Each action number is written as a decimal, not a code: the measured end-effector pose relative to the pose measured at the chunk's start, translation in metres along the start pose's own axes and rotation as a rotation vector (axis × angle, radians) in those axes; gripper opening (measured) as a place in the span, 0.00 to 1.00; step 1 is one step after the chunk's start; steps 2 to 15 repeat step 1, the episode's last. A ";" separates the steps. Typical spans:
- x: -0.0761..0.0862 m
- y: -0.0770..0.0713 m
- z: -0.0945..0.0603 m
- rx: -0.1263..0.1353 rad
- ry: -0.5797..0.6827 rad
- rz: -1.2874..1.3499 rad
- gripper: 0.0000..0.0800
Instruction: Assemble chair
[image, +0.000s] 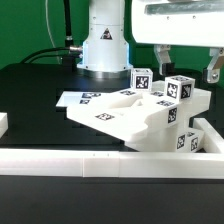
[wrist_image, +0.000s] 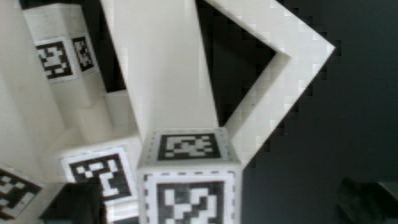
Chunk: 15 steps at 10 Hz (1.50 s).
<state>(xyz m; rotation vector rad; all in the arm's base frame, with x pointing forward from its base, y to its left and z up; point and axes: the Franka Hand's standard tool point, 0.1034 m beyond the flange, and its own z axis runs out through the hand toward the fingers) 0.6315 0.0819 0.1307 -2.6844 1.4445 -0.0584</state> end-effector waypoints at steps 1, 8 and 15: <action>0.000 0.000 0.000 0.000 0.000 0.000 0.81; 0.000 0.000 0.000 0.000 0.000 0.000 0.81; 0.000 0.000 0.000 0.000 0.000 0.000 0.81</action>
Offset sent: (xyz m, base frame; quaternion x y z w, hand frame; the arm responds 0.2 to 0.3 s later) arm 0.0000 0.0000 0.0000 0.0000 0.0000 0.0000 1.0000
